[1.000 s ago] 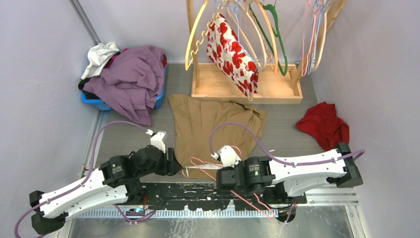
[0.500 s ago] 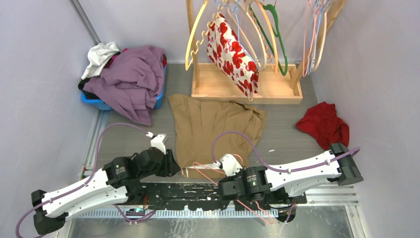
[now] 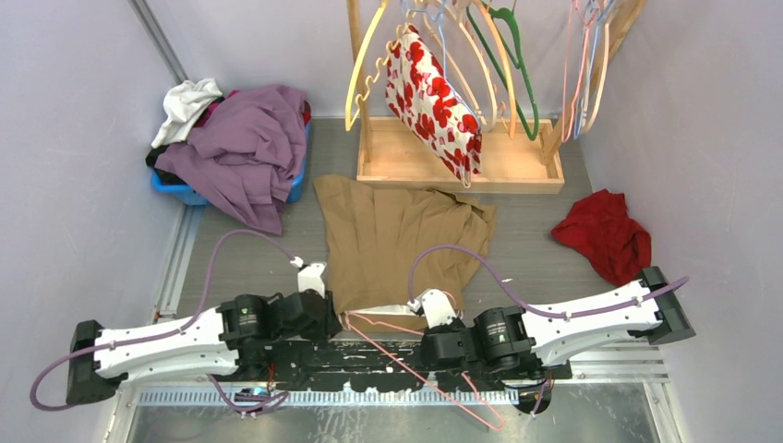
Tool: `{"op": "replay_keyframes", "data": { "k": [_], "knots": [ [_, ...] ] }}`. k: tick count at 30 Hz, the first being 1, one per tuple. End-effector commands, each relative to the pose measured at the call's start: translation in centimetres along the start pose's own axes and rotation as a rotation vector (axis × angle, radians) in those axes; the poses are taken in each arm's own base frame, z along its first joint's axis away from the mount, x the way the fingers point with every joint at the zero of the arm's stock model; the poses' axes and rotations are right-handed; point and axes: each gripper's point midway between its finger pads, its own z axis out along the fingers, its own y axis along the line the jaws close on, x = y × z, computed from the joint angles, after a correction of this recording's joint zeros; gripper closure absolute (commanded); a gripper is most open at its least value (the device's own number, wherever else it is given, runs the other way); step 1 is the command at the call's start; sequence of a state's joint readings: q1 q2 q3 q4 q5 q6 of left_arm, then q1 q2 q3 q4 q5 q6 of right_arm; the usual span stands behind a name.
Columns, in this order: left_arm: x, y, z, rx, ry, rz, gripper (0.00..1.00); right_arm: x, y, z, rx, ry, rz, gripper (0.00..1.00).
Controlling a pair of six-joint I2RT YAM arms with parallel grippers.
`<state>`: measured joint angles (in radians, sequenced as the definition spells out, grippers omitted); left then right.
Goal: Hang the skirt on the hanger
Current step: Hang the skirt on the hanger.
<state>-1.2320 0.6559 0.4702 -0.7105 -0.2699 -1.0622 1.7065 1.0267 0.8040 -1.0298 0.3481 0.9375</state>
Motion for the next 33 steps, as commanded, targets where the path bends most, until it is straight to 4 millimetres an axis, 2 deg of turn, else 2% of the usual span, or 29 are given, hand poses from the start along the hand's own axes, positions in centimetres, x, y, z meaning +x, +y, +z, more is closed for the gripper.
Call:
{"op": "replay_keyframes", "data": {
  "k": [1,7,13,17,25,33],
  "knots": [
    [-0.6,-1.7,1.1,0.002,-0.065,-0.025,0.74,0.0,0.6,0.5,-0.032,-0.016,0.011,0.99],
    [-0.1,-1.7,2.2,-0.030,-0.086,-0.031,0.73,0.0,0.2,0.8,-0.012,-0.025,0.042,0.99],
    [-1.4,-0.5,2.3,-0.079,-0.159,-0.032,0.73,-0.3,-0.1,0.1,-0.036,-0.056,0.090,0.99],
    [-1.7,0.2,2.6,-0.110,-0.183,-0.035,0.70,0.3,-0.1,0.7,-0.019,-0.032,0.092,0.99],
    [-1.2,0.5,4.5,-0.139,-0.132,-0.041,0.72,1.1,0.0,1.5,-0.011,-0.003,0.113,0.99],
    [-2.1,1.7,3.6,-0.146,-0.157,-0.074,0.73,1.3,1.1,2.4,-0.081,0.063,0.131,0.99]
  ]
}}
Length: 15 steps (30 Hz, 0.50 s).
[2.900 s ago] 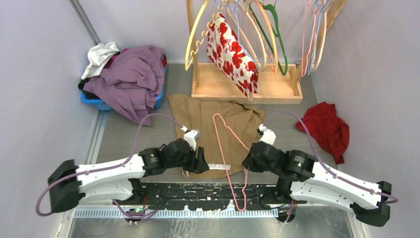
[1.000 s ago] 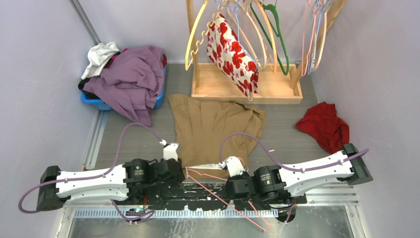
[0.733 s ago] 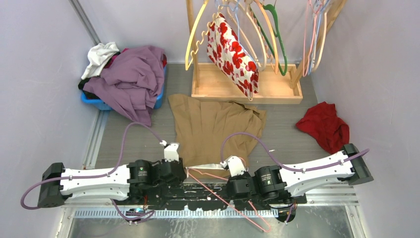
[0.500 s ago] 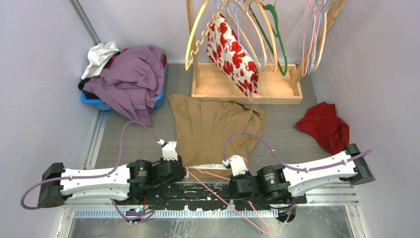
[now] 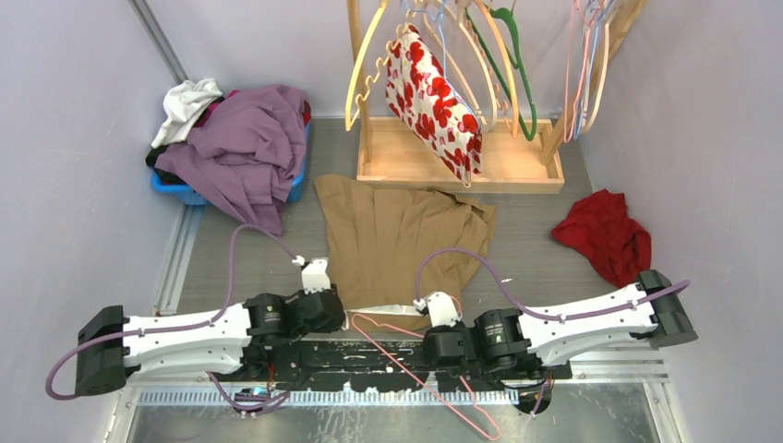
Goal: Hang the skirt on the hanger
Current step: Hang the skirt on the hanger.
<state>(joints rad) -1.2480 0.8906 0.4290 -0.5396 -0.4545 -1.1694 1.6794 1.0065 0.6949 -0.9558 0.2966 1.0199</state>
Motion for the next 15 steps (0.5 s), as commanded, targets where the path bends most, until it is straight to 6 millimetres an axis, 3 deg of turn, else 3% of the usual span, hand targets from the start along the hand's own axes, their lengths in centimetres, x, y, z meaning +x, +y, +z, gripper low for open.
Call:
{"op": "replay_keyframes", "data": {
  "k": [1,15],
  "knots": [
    [-1.3,0.3,-0.5,0.019,-0.050,-0.023,0.73,-0.5,1.8,0.6,-0.094,0.030,0.031,0.99],
    [-0.5,1.9,-0.3,-0.002,-0.042,-0.031,0.74,-1.4,3.6,1.6,-0.275,0.070,0.089,0.99]
  ]
}}
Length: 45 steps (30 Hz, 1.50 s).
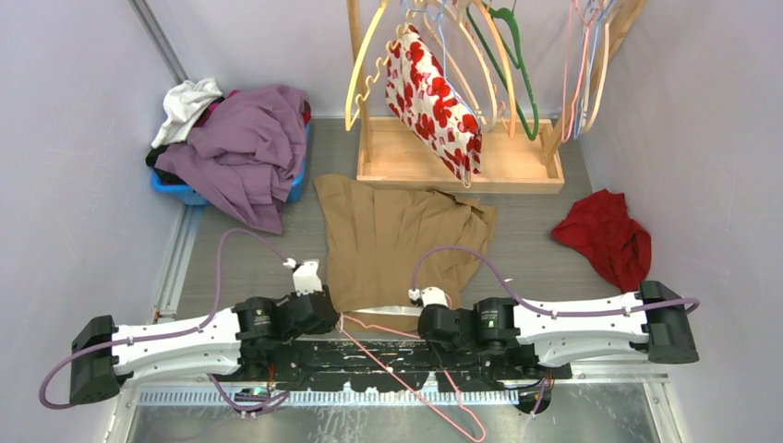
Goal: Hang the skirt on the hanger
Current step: Hang the skirt on the hanger.
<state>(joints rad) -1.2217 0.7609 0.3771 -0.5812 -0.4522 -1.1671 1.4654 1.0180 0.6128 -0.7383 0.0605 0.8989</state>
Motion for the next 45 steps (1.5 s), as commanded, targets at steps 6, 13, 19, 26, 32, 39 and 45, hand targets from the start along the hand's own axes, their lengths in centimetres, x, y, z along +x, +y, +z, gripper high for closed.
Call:
{"op": "replay_keyframes", "data": {
  "k": [6,13,19,26,32,39,45],
  "knots": [
    [0.1,1.0,0.7,-0.034,-0.013,0.001,0.74,-0.3,2.7,-0.3,-0.221,-0.042,0.012,0.99],
    [0.3,1.5,0.6,-0.040,-0.013,-0.009,0.74,-0.9,1.6,0.3,-0.221,-0.100,0.050,0.99],
    [0.1,1.8,0.4,-0.043,-0.020,-0.015,0.75,-1.2,2.2,1.4,-0.250,-0.098,0.057,0.99],
    [0.1,2.0,0.0,-0.034,-0.020,-0.026,0.76,-1.2,2.7,2.4,-0.281,-0.091,0.069,0.99],
    [0.1,2.4,-0.2,-0.036,-0.026,-0.035,0.77,-1.2,3.1,2.8,-0.339,-0.111,0.107,0.99],
    [0.1,2.6,-0.2,-0.041,-0.027,-0.037,0.77,-1.6,3.0,2.9,-0.378,-0.158,0.137,0.99],
    [0.2,2.7,-0.3,-0.036,-0.027,-0.041,0.78,-2.3,3.4,3.2,-0.395,-0.192,0.141,0.99]
  ]
}}
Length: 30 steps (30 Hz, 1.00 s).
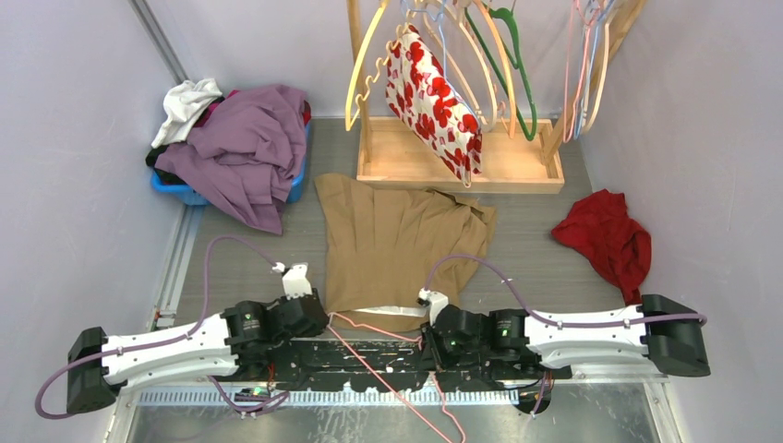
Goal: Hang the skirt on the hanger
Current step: Hang the skirt on the hanger.
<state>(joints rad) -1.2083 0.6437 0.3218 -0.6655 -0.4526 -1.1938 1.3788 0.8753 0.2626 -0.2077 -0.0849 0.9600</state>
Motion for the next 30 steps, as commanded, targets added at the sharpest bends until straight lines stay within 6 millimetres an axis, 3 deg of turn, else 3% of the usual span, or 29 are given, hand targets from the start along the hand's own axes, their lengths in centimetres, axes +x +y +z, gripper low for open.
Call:
{"op": "replay_keyframes", "data": {
  "k": [1,21,30],
  "knots": [
    [-0.6,0.3,-0.1,-0.008,-0.032,-0.017,0.79,-2.1,2.1,0.4,-0.082,-0.086,0.007,0.99],
    [-1.3,1.3,-1.2,0.005,-0.064,-0.042,0.80,-5.6,2.7,1.7,-0.079,-0.259,0.055,0.99],
    [-2.3,0.2,-2.4,0.025,-0.064,-0.016,0.79,-8.4,3.7,2.3,-0.033,-0.335,0.019,0.99]
  ]
}}
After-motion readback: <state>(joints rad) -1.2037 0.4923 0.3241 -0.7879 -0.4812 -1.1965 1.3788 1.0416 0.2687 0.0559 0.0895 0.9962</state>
